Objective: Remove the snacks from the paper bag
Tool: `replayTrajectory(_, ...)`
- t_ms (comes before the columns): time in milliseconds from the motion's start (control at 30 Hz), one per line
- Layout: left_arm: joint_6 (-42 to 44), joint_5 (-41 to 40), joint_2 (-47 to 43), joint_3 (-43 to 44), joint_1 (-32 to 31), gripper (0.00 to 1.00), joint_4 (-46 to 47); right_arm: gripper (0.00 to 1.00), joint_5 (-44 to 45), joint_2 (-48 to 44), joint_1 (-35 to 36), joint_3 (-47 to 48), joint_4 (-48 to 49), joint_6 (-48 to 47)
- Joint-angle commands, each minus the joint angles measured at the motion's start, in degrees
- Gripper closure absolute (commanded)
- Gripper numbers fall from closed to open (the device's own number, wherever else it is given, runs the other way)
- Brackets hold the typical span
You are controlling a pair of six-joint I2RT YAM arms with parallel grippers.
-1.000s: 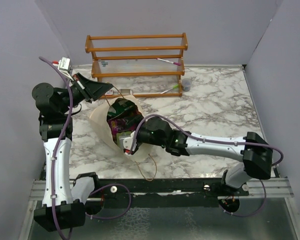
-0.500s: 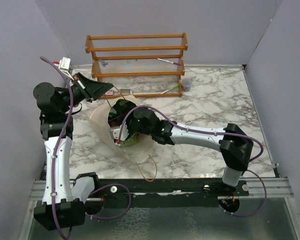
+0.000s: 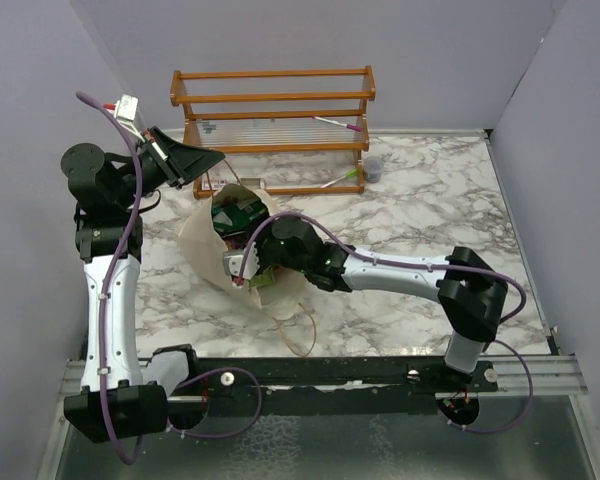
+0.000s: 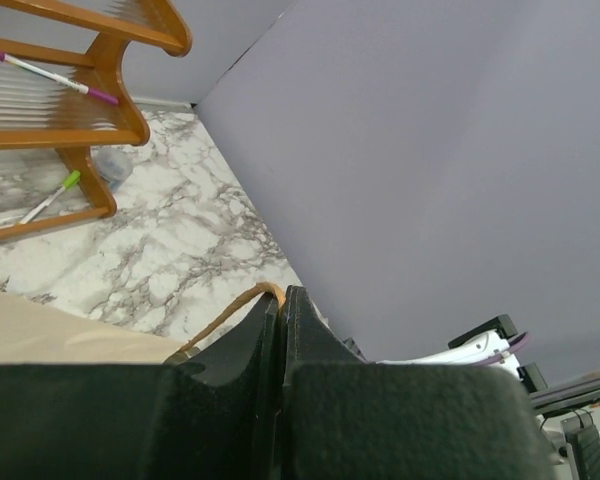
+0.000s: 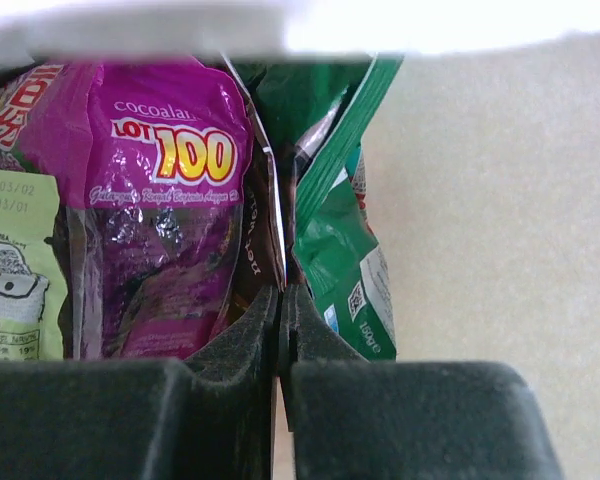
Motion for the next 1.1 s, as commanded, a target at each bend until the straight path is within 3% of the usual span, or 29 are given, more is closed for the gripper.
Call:
replayTrajectory(0,1.8,-0.46,-2.06,3.36,0.07,1.0,1.09,0.99,0.84,-6.58,0.05,-4.04,12.39,4.34)
replayTrajectory(233,9.12,-4.66,-2.42,5.25,0.11,1.0,-9.15,0.99,0.76,-13.25,-0.03,-4.79,13.26,10.51)
replayTrajectory(633,6.57,-12.17,-3.6,5.58,0.09,1.0,-10.0,0.99,-9.4,-20.29,0.0,-2.96,9.71,21.01)
replayTrajectory(1067,5.47,-15.18,-4.26,2.83,0.14,1.0,-10.55,0.99,-12.31,-25.07,0.01,6.85,9.39,32.06)
